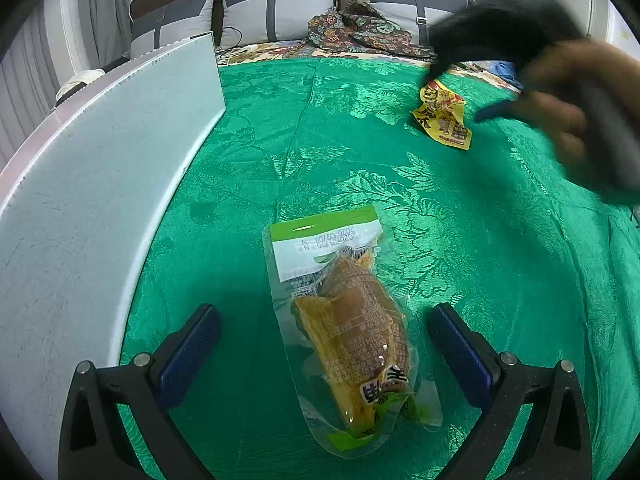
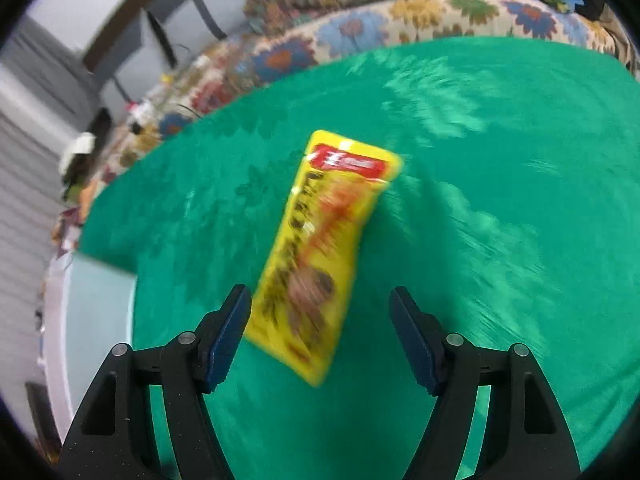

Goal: Organize snacks

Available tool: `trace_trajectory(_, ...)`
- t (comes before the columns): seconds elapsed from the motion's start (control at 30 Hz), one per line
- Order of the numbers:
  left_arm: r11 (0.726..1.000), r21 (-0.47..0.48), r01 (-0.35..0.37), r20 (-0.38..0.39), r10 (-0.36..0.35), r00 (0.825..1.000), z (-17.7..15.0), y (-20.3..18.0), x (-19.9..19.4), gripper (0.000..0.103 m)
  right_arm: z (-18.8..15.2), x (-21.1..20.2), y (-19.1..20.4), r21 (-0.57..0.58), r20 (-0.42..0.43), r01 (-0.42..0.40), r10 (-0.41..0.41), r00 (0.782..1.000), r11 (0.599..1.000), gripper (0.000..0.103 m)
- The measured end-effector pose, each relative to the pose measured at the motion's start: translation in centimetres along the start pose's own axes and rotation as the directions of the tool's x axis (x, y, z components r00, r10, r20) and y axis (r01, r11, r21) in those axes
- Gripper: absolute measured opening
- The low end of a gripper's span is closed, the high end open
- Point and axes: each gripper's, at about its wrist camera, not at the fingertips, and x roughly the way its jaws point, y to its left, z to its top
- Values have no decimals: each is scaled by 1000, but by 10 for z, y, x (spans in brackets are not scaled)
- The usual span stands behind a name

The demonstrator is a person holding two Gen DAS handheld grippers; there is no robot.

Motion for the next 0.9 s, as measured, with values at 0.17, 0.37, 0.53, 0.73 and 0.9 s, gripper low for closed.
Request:
trace_trajectory(0.17, 1000, 0, 0, 0, 0, 1000, 0, 0, 0, 103, -2, 38, 54, -207, 28, 158, -156, 987, 966, 87)
trace_trajectory(0.37, 1000, 0, 0, 0, 0, 1000, 1, -1, 0, 103, -11, 25, 43, -295, 38, 190, -187, 982, 936, 48)
trace_trajectory(0.53, 1000, 0, 0, 0, 0, 1000, 1, -1, 0, 103, -25, 12, 31, -398, -49, 116, -147, 988, 910, 45)
trace_trajectory(0.73, 1000, 0, 0, 0, 0, 1000, 1, -1, 0, 103, -74, -20, 2, -489, -74, 84, -137, 988, 868, 46)
trace_trajectory(0.9, 1000, 1, 0, 0, 0, 1000, 1, -1, 0, 103, -138, -60, -32, -483, -39, 96, -131, 991, 870, 48)
